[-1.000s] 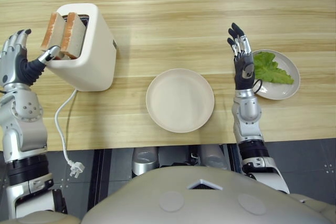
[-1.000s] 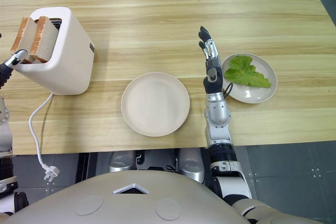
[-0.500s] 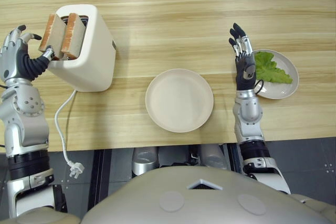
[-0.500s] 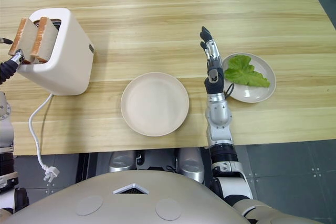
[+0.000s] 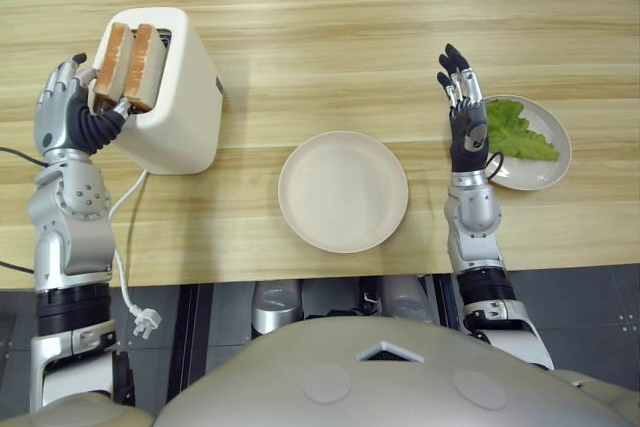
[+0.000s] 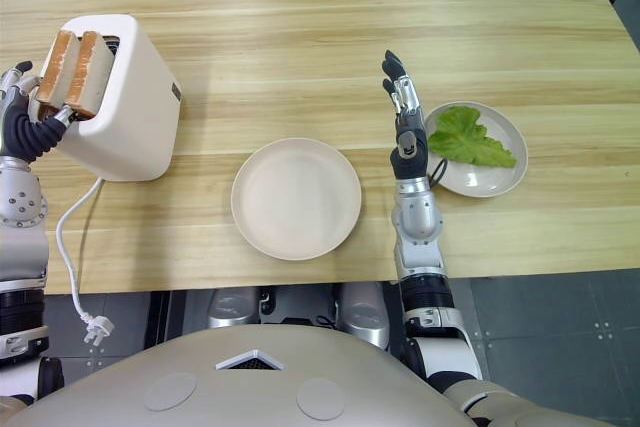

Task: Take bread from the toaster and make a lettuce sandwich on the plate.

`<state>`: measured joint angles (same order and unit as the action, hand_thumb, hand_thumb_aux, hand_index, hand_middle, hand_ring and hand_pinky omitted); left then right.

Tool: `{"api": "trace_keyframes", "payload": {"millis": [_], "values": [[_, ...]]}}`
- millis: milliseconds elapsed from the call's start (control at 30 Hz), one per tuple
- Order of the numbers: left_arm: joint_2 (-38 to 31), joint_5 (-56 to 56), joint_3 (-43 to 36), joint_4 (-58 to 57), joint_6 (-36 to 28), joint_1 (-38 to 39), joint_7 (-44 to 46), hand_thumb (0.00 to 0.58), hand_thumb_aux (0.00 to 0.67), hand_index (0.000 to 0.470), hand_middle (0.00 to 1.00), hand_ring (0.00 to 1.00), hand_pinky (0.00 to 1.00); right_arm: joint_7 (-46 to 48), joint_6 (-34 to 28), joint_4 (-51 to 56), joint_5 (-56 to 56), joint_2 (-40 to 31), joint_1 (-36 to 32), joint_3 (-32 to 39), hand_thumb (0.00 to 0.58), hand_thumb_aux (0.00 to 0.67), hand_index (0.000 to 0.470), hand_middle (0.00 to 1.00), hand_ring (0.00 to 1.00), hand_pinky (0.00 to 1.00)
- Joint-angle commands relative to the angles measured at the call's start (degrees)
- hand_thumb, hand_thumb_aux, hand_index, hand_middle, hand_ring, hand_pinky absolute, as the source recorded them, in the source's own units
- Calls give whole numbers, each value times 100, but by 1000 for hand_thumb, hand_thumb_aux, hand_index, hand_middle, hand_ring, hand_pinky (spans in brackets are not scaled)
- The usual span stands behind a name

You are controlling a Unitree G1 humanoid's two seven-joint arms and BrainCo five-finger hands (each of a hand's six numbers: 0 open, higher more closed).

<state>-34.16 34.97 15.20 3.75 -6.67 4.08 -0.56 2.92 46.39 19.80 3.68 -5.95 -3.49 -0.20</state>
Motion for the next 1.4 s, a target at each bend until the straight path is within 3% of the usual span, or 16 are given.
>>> {"api": "trace_keyframes", "payload": {"millis": [33,67,100,133,167,200,233,567,667,800,967,1067,1233,1400], "values": [[-25,-72,23,97,24,-71,-131,567,570,391,0,0,0,-18,4,92,35,-1,27,-5,0,0,0,0,0,0],[-31,-83,96,151,43,-90,-208,567,570,391,0,0,0,-16,5,93,38,-1,27,-4,0,0,0,0,0,0],[-33,-82,166,205,73,-109,-306,580,670,460,0,0,0,-15,6,95,42,-1,27,-1,0,0,0,0,0,0],[-21,-88,236,256,113,-132,-422,580,670,460,0,0,0,-13,8,96,46,-1,28,2,0,0,0,0,0,0],[3,-97,334,349,175,-169,-594,580,670,460,478,478,478,-12,9,99,51,-1,28,5,0,0,0,0,0,0],[19,-103,384,397,219,-209,-711,580,670,460,478,478,478,-14,11,105,55,-3,27,3,0,0,0,0,0,0],[43,-123,447,462,280,-253,-853,580,670,460,1000,1000,1000,-17,13,109,60,-4,27,2,0,0,0,0,0,0],[398,-676,743,1638,1231,-564,-1505,580,670,460,1000,1000,1000,-240,55,62,317,-162,-162,-174,0,0,0,0,0,0],[503,-1332,617,2575,1068,-596,-885,580,670,460,1000,1000,1000,-775,76,-101,1248,-710,-322,-536,0,0,0,0,0,0],[729,-2817,-400,3125,444,-400,514,580,670,460,1000,1000,1000,-2214,-166,362,3203,-1959,-508,-681,0,0,0,0,0,0],[1218,-3218,-1528,2325,257,55,1272,580,670,460,1000,1000,1000,-4473,-1151,1749,5381,-3460,-920,248,0,0,0,0,0,0],[1566,-3243,-2169,1641,303,321,1536,580,670,460,1000,1000,1000,-5402,-1686,2870,6020,-3960,-1274,915,0,0,0,0,0,0],[1797,-3098,-2719,734,491,396,1807,580,670,460,1000,1000,1000,-5878,-2051,4425,6163,-4180,-1783,1715,0,0,0,0,0,0],[1580,-3028,-2756,209,556,264,2045,580,670,460,1000,1000,1000,-5841,-2177,5059,6091,-4130,-2122,2270,0,0,0,0,0,0]]}}
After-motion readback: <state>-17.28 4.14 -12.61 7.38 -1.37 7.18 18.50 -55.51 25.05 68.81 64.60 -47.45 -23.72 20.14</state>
